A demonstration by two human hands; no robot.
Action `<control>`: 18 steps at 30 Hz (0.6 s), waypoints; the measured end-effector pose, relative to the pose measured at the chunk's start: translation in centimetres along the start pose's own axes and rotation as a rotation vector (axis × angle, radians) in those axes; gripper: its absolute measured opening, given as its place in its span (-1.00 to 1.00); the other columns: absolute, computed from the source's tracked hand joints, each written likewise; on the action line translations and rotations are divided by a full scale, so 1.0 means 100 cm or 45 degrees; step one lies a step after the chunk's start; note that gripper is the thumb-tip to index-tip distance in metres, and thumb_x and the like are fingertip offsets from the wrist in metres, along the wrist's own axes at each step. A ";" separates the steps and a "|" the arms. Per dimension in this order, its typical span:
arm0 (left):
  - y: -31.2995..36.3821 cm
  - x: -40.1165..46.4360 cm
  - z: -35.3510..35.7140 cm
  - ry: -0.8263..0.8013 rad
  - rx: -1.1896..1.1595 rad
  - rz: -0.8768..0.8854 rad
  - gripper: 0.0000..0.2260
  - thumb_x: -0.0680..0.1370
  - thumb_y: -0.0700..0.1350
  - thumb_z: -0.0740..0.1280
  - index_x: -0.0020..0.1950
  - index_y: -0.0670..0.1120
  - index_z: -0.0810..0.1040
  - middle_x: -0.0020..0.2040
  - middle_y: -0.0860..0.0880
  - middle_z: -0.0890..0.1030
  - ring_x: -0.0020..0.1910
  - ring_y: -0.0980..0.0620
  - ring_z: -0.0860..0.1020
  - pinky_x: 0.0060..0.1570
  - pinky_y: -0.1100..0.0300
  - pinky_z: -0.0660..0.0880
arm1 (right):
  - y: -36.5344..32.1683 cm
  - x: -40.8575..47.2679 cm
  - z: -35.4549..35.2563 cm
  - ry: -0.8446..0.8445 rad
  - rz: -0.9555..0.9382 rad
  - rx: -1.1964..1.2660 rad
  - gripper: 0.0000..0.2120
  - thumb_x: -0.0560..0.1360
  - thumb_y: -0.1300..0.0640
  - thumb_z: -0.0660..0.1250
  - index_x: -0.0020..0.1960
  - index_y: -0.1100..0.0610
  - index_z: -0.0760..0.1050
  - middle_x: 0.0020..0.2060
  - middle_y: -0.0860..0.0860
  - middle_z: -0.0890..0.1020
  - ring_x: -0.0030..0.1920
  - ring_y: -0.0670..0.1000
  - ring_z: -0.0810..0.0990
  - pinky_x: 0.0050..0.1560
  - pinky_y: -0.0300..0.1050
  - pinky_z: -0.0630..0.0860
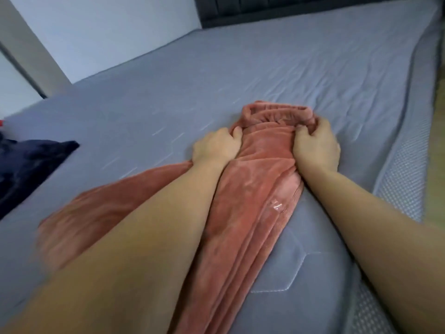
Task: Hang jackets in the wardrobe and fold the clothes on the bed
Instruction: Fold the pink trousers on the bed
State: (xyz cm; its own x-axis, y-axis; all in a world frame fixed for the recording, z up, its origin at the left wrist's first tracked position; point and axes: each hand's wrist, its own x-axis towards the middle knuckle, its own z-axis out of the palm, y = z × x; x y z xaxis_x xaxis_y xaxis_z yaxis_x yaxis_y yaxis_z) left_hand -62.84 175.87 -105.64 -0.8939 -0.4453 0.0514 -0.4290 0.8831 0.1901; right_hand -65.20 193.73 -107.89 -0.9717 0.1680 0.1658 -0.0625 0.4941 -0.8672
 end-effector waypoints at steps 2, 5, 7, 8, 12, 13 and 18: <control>0.000 0.000 -0.003 0.030 0.010 0.006 -0.46 0.63 0.24 -0.04 0.33 -0.07 0.49 0.32 -0.18 0.52 0.30 -0.21 0.48 0.21 -0.03 0.38 | -0.004 0.004 0.001 0.015 0.008 0.000 -0.65 0.58 0.02 0.13 0.29 0.15 0.42 0.19 0.21 0.58 0.23 0.25 0.49 0.29 0.07 0.31; 0.004 -0.007 -0.008 0.050 -0.011 -0.031 -0.49 0.64 0.22 -0.03 0.29 -0.11 0.46 0.29 -0.21 0.53 0.28 -0.23 0.48 0.16 -0.03 0.39 | -0.009 0.005 0.001 0.040 0.002 -0.051 -0.70 0.59 0.04 0.11 0.22 0.16 0.44 0.15 0.22 0.59 0.20 0.25 0.50 0.28 0.06 0.27; 0.009 -0.026 -0.020 0.157 0.005 0.003 -0.58 0.63 0.16 0.08 0.31 -0.12 0.38 0.30 -0.22 0.48 0.31 -0.23 0.43 0.21 -0.04 0.35 | -0.008 0.004 0.001 0.047 0.005 -0.060 -0.72 0.58 0.05 0.10 0.18 0.15 0.44 0.13 0.21 0.60 0.17 0.24 0.50 0.28 0.04 0.26; 0.010 -0.043 -0.030 0.263 0.059 0.093 -0.59 0.61 0.13 0.13 0.34 -0.09 0.34 0.32 -0.18 0.43 0.33 -0.21 0.38 0.25 -0.05 0.31 | -0.008 0.004 0.001 0.048 0.006 -0.045 -0.72 0.58 0.06 0.09 0.19 0.14 0.44 0.12 0.19 0.61 0.17 0.23 0.50 0.28 0.03 0.25; -0.023 -0.161 -0.058 0.188 0.278 0.507 -0.35 0.46 0.39 -0.04 0.51 0.17 0.12 0.45 0.03 0.19 0.46 -0.05 0.15 0.38 -0.13 0.05 | -0.005 0.005 0.001 0.037 0.025 0.028 -0.62 0.57 0.06 0.08 0.34 0.12 0.37 0.18 0.15 0.59 0.22 0.21 0.49 0.31 0.01 0.22; -0.034 -0.193 -0.055 0.024 0.340 0.504 -0.23 0.40 0.50 -0.12 0.55 0.19 0.00 0.51 0.06 0.08 0.53 0.01 0.01 0.43 -0.19 -0.08 | -0.005 0.004 0.000 0.040 0.022 0.043 -0.57 0.56 0.07 0.08 0.40 0.12 0.32 0.21 0.15 0.58 0.24 0.21 0.48 0.32 0.02 0.22; -0.047 -0.219 -0.020 -0.227 0.452 0.349 0.04 0.25 0.63 -0.12 0.57 0.10 -0.30 0.59 0.00 -0.27 0.53 0.03 -0.38 0.28 -0.46 -0.42 | -0.010 -0.006 -0.003 0.020 0.029 0.108 -0.48 0.55 0.10 0.11 0.50 0.12 0.18 0.29 0.17 0.53 0.29 0.23 0.46 0.35 0.02 0.21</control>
State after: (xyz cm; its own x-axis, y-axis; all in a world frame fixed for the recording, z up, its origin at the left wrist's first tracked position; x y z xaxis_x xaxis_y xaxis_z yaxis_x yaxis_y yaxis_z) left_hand -40.94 181.17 -105.72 -0.9754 -0.1840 -0.1217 -0.1644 0.9741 -0.1550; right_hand -64.52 193.43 -106.94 -0.9695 0.1924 0.1521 -0.0598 0.4159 -0.9074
